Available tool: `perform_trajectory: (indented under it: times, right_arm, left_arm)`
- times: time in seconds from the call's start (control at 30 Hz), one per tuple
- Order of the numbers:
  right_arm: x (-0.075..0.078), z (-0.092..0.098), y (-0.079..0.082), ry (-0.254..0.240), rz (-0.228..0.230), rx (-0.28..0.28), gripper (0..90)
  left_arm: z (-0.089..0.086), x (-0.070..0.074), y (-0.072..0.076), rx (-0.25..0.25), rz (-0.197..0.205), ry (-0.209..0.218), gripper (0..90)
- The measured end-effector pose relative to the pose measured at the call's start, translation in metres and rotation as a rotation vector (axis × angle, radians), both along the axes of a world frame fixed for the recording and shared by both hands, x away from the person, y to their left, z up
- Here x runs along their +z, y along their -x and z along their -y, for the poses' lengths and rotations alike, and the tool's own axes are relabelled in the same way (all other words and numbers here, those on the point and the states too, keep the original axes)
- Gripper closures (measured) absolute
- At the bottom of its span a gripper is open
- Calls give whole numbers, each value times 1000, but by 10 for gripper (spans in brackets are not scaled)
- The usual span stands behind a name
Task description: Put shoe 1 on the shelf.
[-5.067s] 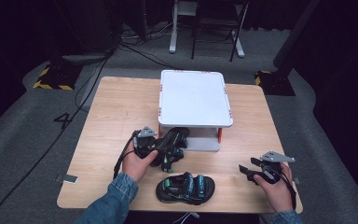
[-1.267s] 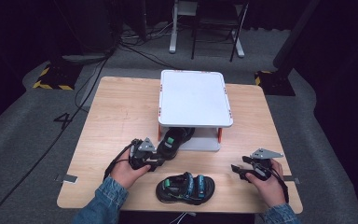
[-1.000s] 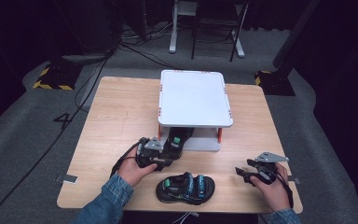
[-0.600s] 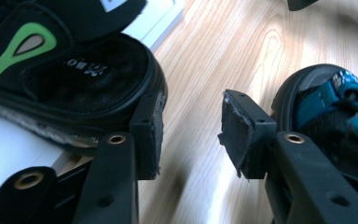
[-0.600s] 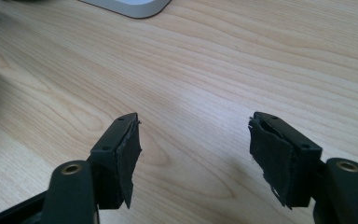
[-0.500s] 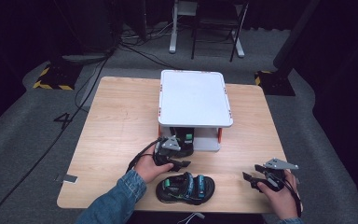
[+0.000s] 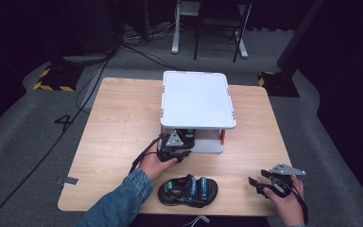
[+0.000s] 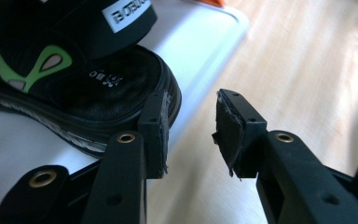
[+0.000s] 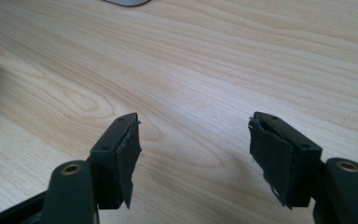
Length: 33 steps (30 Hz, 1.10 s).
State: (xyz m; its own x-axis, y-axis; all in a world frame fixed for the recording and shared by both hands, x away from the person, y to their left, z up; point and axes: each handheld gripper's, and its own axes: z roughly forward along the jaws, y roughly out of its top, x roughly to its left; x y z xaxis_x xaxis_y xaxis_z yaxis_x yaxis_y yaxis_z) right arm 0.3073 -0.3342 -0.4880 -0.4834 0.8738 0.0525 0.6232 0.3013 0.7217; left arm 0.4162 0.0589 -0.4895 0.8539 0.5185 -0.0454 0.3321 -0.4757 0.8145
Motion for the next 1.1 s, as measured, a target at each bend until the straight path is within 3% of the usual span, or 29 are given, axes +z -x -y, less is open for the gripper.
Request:
perform_trajectory:
  times: [0.17,0.27,0.4,0.5,0.6,0.73,0.9,1.07,1.1]
  right_arm:
    - [-1,0,1,0,-4,-7,341]
    - [-1,-2,1,3,-6,-1,340]
    - [-2,-2,0,3,-10,1,340]
    - [-2,-3,0,3,-6,6,340]
    - [-1,-3,0,0,-4,7,340]
    - [0,-4,-3,-6,5,13,340]
    - [4,-9,-12,-13,15,32,340]
    - [12,-17,-21,-24,40,57,341]
    - [13,-19,-22,-27,43,62,340]
  left_arm:
    - [9,-6,-9,69,102,-17,528]
    - [10,-8,-10,111,124,-21,501]
    - [10,-8,-10,117,119,-15,468]
    - [10,-7,-9,112,114,3,390]
    - [8,-2,-3,100,71,-1,356]
    - [-5,6,9,95,49,-20,344]
    - [-32,24,30,146,43,-3,340]
    - [-62,44,46,239,36,18,334]
    - [-69,48,48,257,49,11,330]
